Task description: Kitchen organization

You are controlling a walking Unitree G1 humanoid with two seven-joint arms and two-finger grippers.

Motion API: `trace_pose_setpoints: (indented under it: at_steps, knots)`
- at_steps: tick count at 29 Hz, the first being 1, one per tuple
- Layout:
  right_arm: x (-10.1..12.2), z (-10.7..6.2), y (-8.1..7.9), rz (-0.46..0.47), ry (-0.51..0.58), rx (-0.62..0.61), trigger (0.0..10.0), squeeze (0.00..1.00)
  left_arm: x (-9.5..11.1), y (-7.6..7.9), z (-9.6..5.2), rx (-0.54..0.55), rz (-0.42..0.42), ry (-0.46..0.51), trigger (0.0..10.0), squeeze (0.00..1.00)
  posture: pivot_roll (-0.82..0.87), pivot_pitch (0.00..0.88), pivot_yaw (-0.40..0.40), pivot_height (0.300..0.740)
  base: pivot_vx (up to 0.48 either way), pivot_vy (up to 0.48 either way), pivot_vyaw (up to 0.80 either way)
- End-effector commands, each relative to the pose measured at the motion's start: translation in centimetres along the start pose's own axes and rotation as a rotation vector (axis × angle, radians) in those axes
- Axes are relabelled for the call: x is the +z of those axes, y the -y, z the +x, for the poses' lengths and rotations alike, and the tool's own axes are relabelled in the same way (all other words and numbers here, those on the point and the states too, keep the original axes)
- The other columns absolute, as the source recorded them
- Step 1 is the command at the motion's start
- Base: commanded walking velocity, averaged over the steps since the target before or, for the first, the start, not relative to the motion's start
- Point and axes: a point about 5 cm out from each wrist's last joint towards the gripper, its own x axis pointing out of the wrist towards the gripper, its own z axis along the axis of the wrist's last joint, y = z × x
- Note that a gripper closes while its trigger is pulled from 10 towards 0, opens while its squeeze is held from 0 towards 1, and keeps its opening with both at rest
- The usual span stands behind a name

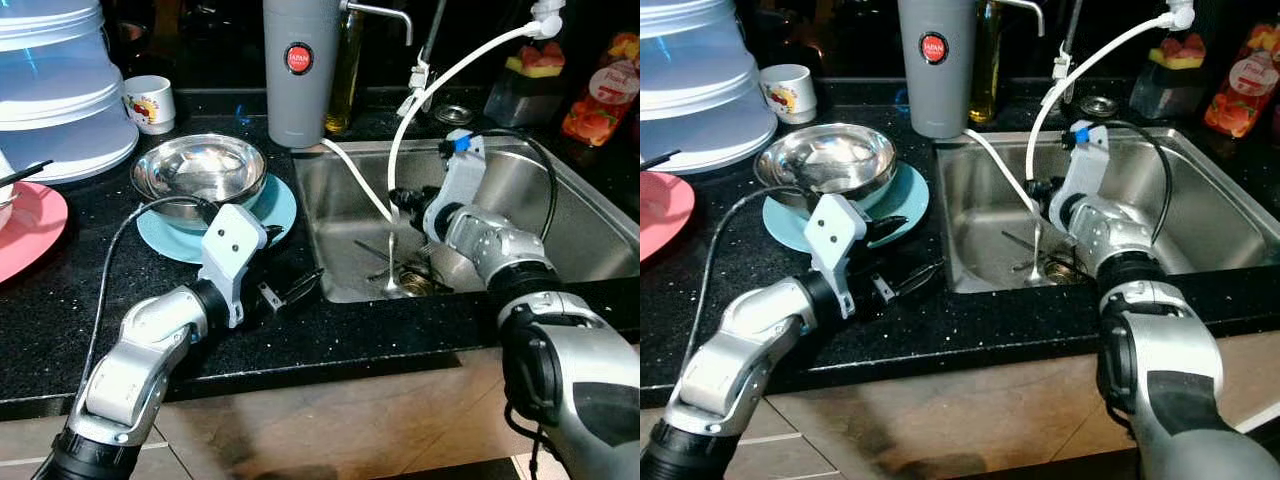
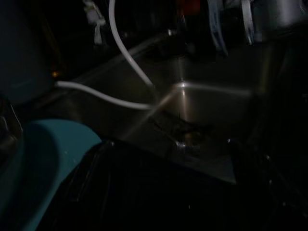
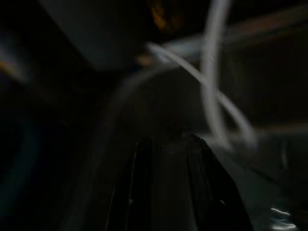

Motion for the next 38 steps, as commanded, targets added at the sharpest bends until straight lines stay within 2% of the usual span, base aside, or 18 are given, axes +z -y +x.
trace_pose_setpoints:
  at_steps: [1, 2, 5, 6, 7, 9, 10, 11, 12, 15, 18, 20, 24, 25, 26, 29, 35, 38]
  knots:
    - [0.8, 0.3, -0.8, 0.076, 0.039, 0.021, 10.0, 0.0, 0.0, 0.3, 0.2, -0.018, 0.013, 0.003, 10.0, 0.0, 0.06, 0.093, -0.007, 0.74, 0.0, 0.0, 0.0]
    - [0.9, 0.5, -1.4, 0.121, 0.051, 0.042, 10.0, 0.0, 0.0, 0.4, 0.1, -0.017, 0.013, 0.0, 10.0, 0.0, 0.06, 0.093, -0.007, 0.74, 0.0, 0.0, 0.0]
    - [0.8, 0.9, -2.4, 0.16, 0.053, 0.074, 10.0, 0.0, -0.2, 0.4, 0.1, -0.014, 0.013, -0.006, 10.0, 0.0, 0.06, 0.094, -0.007, 0.74, 0.0, 0.0, 0.0]
    - [0.4, 1.3, -3.6, 0.195, 0.043, 0.122, 10.0, 0.0, -0.3, 0.5, 0.0, -0.012, 0.011, -0.013, 10.0, 0.0, 0.06, 0.094, -0.008, 0.74, 0.0, 0.0, 0.0]
    - [0.0, 1.6, -4.8, 0.219, 0.031, 0.164, 10.0, 0.08, -0.4, 0.6, 0.0, -0.01, 0.009, -0.018, 10.0, 0.0, 0.06, 0.095, -0.009, 0.74, 0.0, 0.0, 0.0]
    - [0.0, 1.6, -4.8, 0.219, 0.031, 0.164, 10.0, 0.08, -0.4, 0.6, 0.0, -0.01, 0.009, -0.018, 10.0, 0.0, 0.06, 0.095, -0.009, 0.74, 0.0, 0.0, 0.0]
    - [-0.5, 1.9, -6.1, 0.239, 0.015, 0.204, 10.0, 1.0, -0.5, 0.7, -0.2, -0.01, 0.007, -0.024, 10.0, 0.0, 0.06, 0.095, -0.008, 0.74, 0.0, 0.0, 0.0]
    - [-1.1, 2.3, -7.6, 0.249, -0.005, 0.251, 10.0, 1.0, -0.7, 0.7, -0.4, 0.009, 0.008, -0.041, 10.0, 0.0, 0.07, 0.099, -0.008, 0.74, 0.0, 0.0, 0.0]
    - [-1.1, 2.3, -7.6, 0.249, -0.005, 0.251, 10.0, 1.0, -0.7, 0.7, -0.4, 0.009, 0.008, -0.041, 10.0, 0.0, 0.07, 0.099, -0.008, 0.74, 0.0, 0.0, 0.0]
    - [-2.4, 2.8, -10.9, 0.263, -0.046, 0.333, 10.0, 1.0, -1.4, 0.1, -1.1, 0.128, 0.022, -0.089, 10.0, 0.0, 0.07, 0.103, -0.008, 0.74, 0.0, 0.0, 0.0]
    - [-2.7, 2.9, -11.8, 0.265, -0.059, 0.352, 10.0, 1.0, -1.6, -0.2, -1.4, 0.178, 0.026, -0.101, 10.0, 0.0, 0.07, 0.105, -0.01, 0.74, 0.0, 0.0, 0.0]
    - [-3.1, 3.0, -13.1, 0.26, -0.074, 0.383, 10.0, 1.0, -1.8, -0.6, -1.8, 0.238, 0.029, -0.114, 10.0, 0.0, 0.08, 0.109, -0.017, 0.74, 0.0, 0.0, 0.0]
    - [-3.1, 3.1, -13.7, 0.251, -0.078, 0.395, 10.0, 1.0, -1.9, -0.7, -2.1, 0.254, 0.029, -0.119, 10.0, 0.0, 0.08, 0.111, -0.018, 0.74, 0.0, 0.0, 0.0]
    - [-3.2, 3.2, -14.3, 0.217, -0.083, 0.404, 10.0, 0.11, -2.0, -0.8, -2.3, 0.261, 0.031, -0.126, 10.0, 0.0, 0.08, 0.112, -0.02, 0.74, 0.0, 0.0, 0.0]
    - [-3.3, 3.2, -14.9, 0.17, -0.087, 0.412, 10.0, 0.0, -2.0, -0.8, -2.4, 0.264, 0.032, -0.131, 10.0, 0.0, 0.08, 0.112, -0.02, 0.74, 0.0, 0.0, 0.0]
    - [-3.7, 3.3, -16.1, 0.037, -0.093, 0.431, 10.0, 0.0, -2.1, -0.7, -2.5, 0.268, 0.032, -0.137, 10.0, 0.0, 0.08, 0.11, -0.026, 0.74, 0.0, 0.0, 0.0]
    - [-4.8, 3.2, -16.7, -0.068, -0.145, 0.431, 10.0, 0.0, -2.0, -0.5, -2.4, 0.27, 0.031, -0.138, 10.0, 0.0, 0.08, 0.105, -0.026, 0.74, 0.0, 0.0, 0.0]
    - [-5.4, 3.1, -16.6, -0.074, -0.179, 0.416, 10.0, 0.0, -2.0, -0.5, -2.3, 0.269, 0.031, -0.135, 10.0, 0.0, 0.08, 0.1, -0.026, 0.74, 0.0, 0.0, 0.0]
